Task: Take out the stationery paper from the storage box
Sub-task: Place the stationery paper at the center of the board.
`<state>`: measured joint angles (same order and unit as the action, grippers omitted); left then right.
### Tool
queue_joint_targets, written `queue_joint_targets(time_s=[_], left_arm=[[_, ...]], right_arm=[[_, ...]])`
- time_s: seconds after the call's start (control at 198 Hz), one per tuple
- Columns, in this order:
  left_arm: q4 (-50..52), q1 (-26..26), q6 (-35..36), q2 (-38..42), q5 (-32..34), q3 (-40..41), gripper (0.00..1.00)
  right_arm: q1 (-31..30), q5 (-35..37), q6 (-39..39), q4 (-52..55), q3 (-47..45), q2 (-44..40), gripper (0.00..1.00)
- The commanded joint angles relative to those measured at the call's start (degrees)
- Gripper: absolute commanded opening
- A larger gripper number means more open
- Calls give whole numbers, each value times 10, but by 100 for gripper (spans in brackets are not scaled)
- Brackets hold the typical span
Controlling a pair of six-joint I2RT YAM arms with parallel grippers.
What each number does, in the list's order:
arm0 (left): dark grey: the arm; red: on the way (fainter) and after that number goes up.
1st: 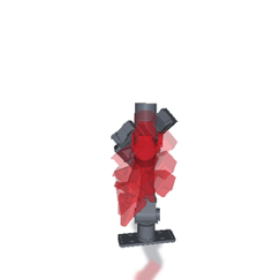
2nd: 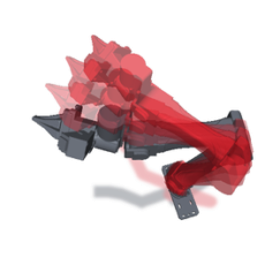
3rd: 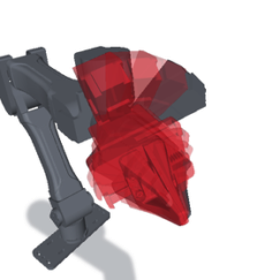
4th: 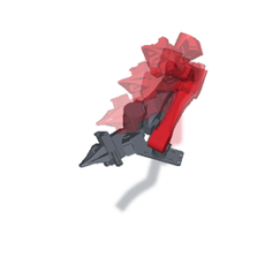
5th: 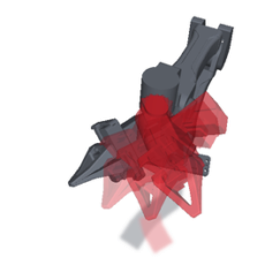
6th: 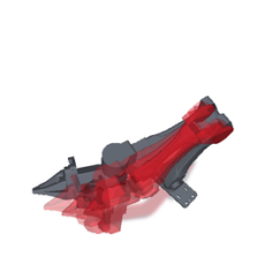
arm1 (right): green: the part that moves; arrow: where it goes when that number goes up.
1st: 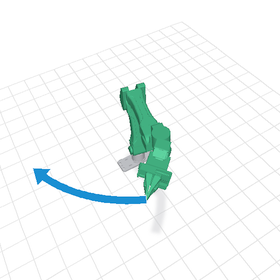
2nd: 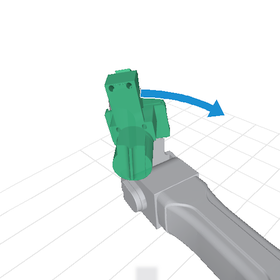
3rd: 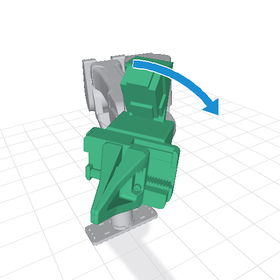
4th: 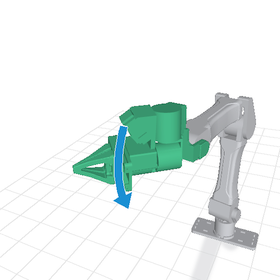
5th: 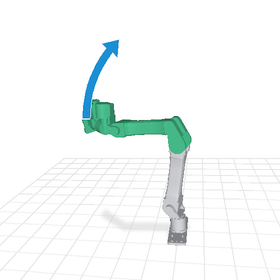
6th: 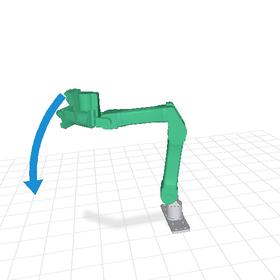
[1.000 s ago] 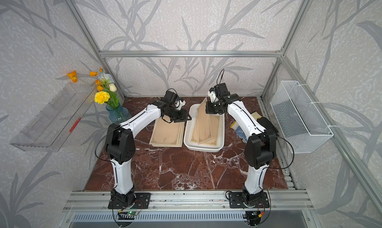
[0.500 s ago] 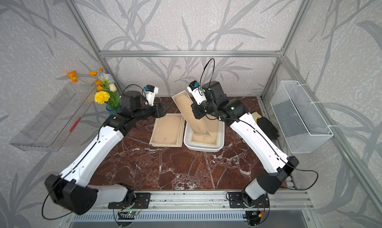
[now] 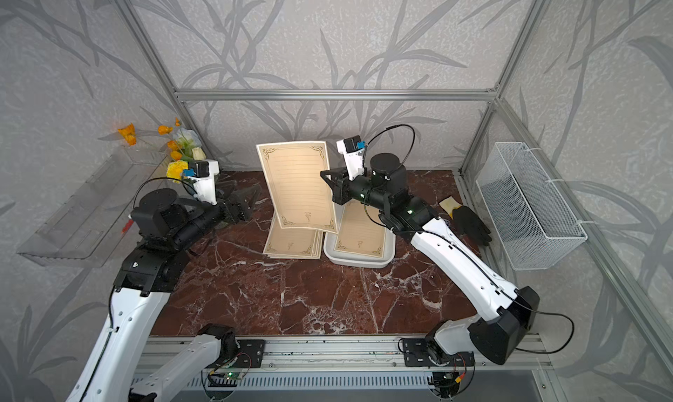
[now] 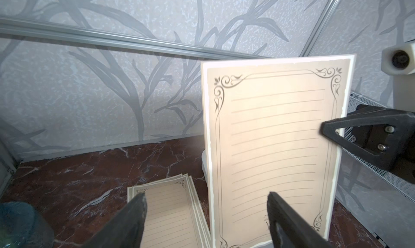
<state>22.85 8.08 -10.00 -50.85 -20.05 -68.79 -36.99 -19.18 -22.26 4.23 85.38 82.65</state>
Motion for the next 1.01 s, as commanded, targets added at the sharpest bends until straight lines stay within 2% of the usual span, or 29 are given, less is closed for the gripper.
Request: queue_joint_targets(time_s=[0.0,0.081,0.293,0.404,0.612,0.743,1.006], left_arm=[[41,-7,11,5,48,-9,83],[51,-9,9,7,68,-14,84],[70,-11,6,2,72,-22,84],[69,-13,5,2,76,-20,84],[62,-14,-2,-1,66,-15,84],[64,-15,-4,-3,62,-13,84],[74,-23,-22,-28,94,1,82]], right_arm=[[5,-14,-133,-98,2,64,0],[6,-11,-187,-114,16,116,0],[6,-29,-281,-101,86,262,0],[6,-34,-301,-63,136,334,0],[6,-90,-311,37,259,461,0],[-1,-117,-303,61,297,477,0],[-15,-111,-272,117,353,455,0]])
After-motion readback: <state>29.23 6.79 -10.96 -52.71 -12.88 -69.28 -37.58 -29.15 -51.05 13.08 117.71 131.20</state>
